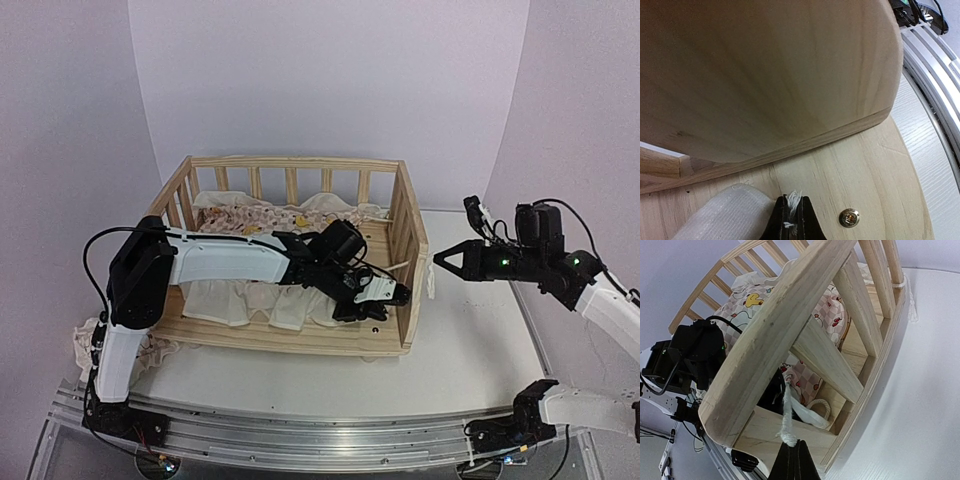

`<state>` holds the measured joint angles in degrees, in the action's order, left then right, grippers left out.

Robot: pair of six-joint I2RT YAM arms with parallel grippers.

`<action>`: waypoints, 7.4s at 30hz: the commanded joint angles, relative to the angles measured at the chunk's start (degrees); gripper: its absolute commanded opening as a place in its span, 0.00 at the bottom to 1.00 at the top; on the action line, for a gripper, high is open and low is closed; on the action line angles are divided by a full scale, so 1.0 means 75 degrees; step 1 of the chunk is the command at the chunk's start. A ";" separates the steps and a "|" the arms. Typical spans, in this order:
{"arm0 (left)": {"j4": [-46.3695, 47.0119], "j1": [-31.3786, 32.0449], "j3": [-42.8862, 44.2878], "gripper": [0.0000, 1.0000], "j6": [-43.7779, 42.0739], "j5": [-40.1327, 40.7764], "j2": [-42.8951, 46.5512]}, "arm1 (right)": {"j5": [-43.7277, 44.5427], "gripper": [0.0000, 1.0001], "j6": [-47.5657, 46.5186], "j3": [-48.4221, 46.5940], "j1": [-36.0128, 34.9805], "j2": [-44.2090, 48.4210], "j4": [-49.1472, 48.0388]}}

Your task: Set up the pet bed

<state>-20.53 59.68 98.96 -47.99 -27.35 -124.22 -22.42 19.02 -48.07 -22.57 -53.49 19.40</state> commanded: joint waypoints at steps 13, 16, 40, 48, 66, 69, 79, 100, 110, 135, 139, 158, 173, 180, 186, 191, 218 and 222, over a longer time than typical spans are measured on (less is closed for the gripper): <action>-0.2300 -0.0317 0.1825 0.00 0.2300 -0.2947 0.1672 | 0.1735 0.00 0.0508 -0.0636 0.0001 -0.0415 0.1108; -0.2684 -0.0316 0.2565 0.00 0.2649 -0.3456 0.1591 | 0.1694 0.00 0.0503 -0.0835 -0.0002 -0.0492 0.1167; -0.0013 -0.1112 0.3623 0.00 0.4607 -0.2702 0.1092 | 0.0072 0.00 0.0295 -0.3498 -0.0033 -0.0734 0.1562; -0.0255 -0.0994 0.3171 0.00 0.4532 -0.2830 0.1093 | 0.0042 0.00 0.0658 -0.2634 -0.0026 -0.0470 0.1574; -0.1522 -0.0497 -0.0341 0.06 0.1647 -0.1719 0.2588 | 0.2338 0.24 0.0313 -0.3410 -0.0941 -0.1388 0.1483; -0.1917 -0.0342 -0.0131 0.37 0.1418 -0.1867 0.2589 | 0.2703 0.42 0.0246 -0.4011 -0.0940 -0.1903 0.1602; -0.3840 -0.1240 0.3480 0.81 0.2848 0.0022 0.2418 | 0.2669 0.71 -0.0008 -0.6282 -0.0017 -0.4181 0.2020; -0.4830 -0.6903 0.1568 0.90 0.3850 0.2182 0.3983 | 0.1968 0.71 0.0290 -0.7577 0.0170 -0.6174 0.1985; -0.5308 -0.6910 0.1547 0.72 0.3656 0.1773 0.3307 | 0.2068 0.69 0.0521 -0.6849 0.0167 -0.5611 0.1972; -0.1970 -0.4413 0.4832 0.00 0.0934 0.1659 -0.0335 | 0.0952 0.68 -0.1031 -0.6379 0.0165 -0.3822 0.2642; -0.0243 -0.4036 0.4967 0.00 0.0565 0.1901 -0.0921 | 0.0942 0.66 -0.1113 -0.6300 0.0173 -0.3795 0.3055; 0.0104 -0.3774 0.4914 0.69 0.1498 0.1920 0.1147 | 0.1455 0.54 -0.1947 -0.6589 0.0165 -0.4764 0.4960; -0.1805 -0.3750 -0.2335 0.60 0.1575 -0.2113 0.6649 | 0.3317 0.00 0.0349 -0.6043 0.0113 -0.4987 0.4370; -0.3020 -0.2899 -0.2669 0.53 0.0346 -0.2608 0.6449 | 0.4856 0.00 0.1986 -0.4425 0.0102 -0.4147 0.2325; -0.4539 -0.1587 -0.2902 0.52 -0.0765 -0.2649 0.6236 | 0.4848 0.00 0.2406 -0.4228 -0.0087 -0.4253 0.1543; -0.4335 -0.1418 -0.3846 0.52 -0.1371 -0.2274 0.6359 | 0.3592 0.09 0.1720 -0.4404 -0.0149 -0.4232 0.1444; -0.2737 -0.2573 -0.4677 0.50 -0.2646 -0.0548 0.4956 | 0.1687 0.30 0.0977 -0.4572 -0.0315 -0.3217 0.1594; -0.2702 -0.2567 -0.4740 0.47 -0.2820 -0.0033 0.4782 | 0.1614 0.30 0.0922 -0.4541 -0.0325 -0.3190 0.1597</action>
<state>-41.55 40.55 62.61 -67.53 -31.24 -87.00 -4.32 25.03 -81.23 -23.16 -80.76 36.98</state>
